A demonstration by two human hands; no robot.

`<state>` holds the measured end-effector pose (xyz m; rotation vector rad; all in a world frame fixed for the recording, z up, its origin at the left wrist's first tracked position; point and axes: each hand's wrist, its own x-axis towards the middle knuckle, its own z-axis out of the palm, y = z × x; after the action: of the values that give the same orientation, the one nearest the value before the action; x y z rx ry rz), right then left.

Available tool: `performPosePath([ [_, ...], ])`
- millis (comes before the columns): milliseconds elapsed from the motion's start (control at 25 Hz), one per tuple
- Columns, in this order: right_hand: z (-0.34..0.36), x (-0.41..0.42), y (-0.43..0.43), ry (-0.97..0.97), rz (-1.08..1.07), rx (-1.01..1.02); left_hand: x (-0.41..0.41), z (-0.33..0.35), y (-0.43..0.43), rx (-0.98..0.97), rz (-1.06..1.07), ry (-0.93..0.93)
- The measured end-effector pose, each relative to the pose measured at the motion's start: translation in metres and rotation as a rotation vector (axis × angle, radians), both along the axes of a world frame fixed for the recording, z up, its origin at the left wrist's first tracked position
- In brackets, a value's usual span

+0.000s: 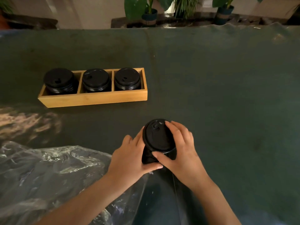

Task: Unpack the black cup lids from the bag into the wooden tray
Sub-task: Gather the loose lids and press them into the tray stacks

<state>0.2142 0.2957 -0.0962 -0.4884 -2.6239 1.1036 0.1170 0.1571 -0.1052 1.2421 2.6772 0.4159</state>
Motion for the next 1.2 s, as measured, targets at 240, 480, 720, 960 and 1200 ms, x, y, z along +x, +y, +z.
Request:
performPosePath([
  [240, -0.01, -0.003, -0.009, -0.07, 0.09, 0.015, -0.007, -0.009, -0.016, 0.021, 0.113, -0.19],
  [480, -0.026, -0.003, -0.017, -0.17, 0.123, 0.227, -0.008, -0.006, -0.02, 0.127, 0.072, -0.357],
  [720, -0.034, 0.003, -0.018, -0.162, 0.072, 0.15, -0.006, -0.011, -0.001, 0.174, 0.152, -0.279],
  [960, -0.034, 0.004, -0.007, -0.106, -0.019, 0.12, -0.002, -0.014, -0.001, 0.249, 0.21, -0.375],
  [1200, -0.013, -0.014, 0.005, -0.057, -0.01, -0.054, -0.02, 0.013, 0.008, 0.473, 0.247, -0.431],
])
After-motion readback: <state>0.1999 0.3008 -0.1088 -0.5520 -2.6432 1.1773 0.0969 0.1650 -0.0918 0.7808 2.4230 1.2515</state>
